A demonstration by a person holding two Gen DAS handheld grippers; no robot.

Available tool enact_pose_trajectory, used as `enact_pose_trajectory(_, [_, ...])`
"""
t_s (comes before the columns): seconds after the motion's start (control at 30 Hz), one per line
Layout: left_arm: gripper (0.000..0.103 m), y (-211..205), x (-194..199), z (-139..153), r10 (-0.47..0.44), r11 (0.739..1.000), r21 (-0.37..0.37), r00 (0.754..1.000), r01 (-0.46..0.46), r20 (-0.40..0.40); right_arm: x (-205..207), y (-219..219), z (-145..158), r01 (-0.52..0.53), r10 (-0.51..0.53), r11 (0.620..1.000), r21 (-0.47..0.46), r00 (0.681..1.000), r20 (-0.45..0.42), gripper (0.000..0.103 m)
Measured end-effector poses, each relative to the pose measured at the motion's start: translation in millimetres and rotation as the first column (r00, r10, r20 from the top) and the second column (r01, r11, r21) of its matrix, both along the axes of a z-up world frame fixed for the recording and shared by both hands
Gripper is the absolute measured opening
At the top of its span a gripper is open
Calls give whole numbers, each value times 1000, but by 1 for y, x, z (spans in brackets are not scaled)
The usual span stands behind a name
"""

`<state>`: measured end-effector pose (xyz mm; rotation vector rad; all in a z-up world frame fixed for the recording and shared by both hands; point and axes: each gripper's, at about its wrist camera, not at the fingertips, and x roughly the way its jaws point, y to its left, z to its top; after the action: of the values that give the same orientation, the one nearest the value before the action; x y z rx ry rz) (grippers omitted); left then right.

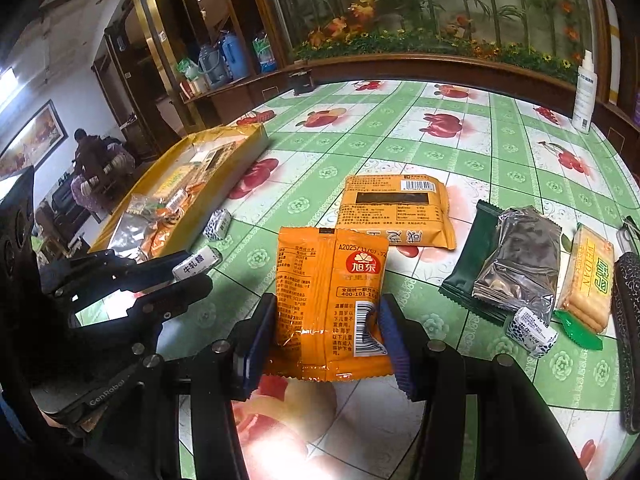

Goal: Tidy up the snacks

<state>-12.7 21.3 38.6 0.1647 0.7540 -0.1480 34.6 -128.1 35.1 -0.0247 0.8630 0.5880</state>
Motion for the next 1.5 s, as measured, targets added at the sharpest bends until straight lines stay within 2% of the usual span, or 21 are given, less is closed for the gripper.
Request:
enact_pose_trajectory(0.23, [19,38,1,20,64,994,-86,998,-62,21,-3,9,14,1,-1,998,68,1000,6,53])
enact_pose_trajectory(0.4, [20,78,2,26,148,982,-126,989,-143,27,-6,40,21,-36,36,996,84,999,5,52])
enact_pose_trajectory(0.57, [20,124,2,23,246,956,-167,969,-239,20,-7,80,31,-98,97,991,90,995,12,52])
enact_pose_trajectory(0.77, [20,171,6,5,340,918,-209,940,-336,-19,1,143,34,-160,161,983,87,987,-4,52])
enact_pose_trajectory(0.97, [20,186,4,1,359,910,-219,933,-351,-4,18,202,21,-178,182,981,72,982,-43,52])
enact_pose_trajectory(1.07, [20,190,11,-5,366,908,-215,931,-360,-12,28,218,13,-157,160,986,58,986,-52,53])
enact_pose_trajectory(1.2, [20,197,21,-9,366,899,-247,930,-362,-32,43,229,6,-125,129,990,59,989,-70,54])
enact_pose_trajectory(1.4, [22,198,16,-11,361,896,-277,933,-348,-4,45,228,5,-140,147,985,102,987,-59,60])
enact_pose_trajectory(1.43, [23,198,15,-11,359,895,-283,933,-345,0,45,227,7,-144,151,983,114,987,-58,60])
enact_pose_trajectory(1.5, [32,197,13,-10,347,897,-295,938,-330,8,46,223,11,-150,159,979,140,986,-57,61])
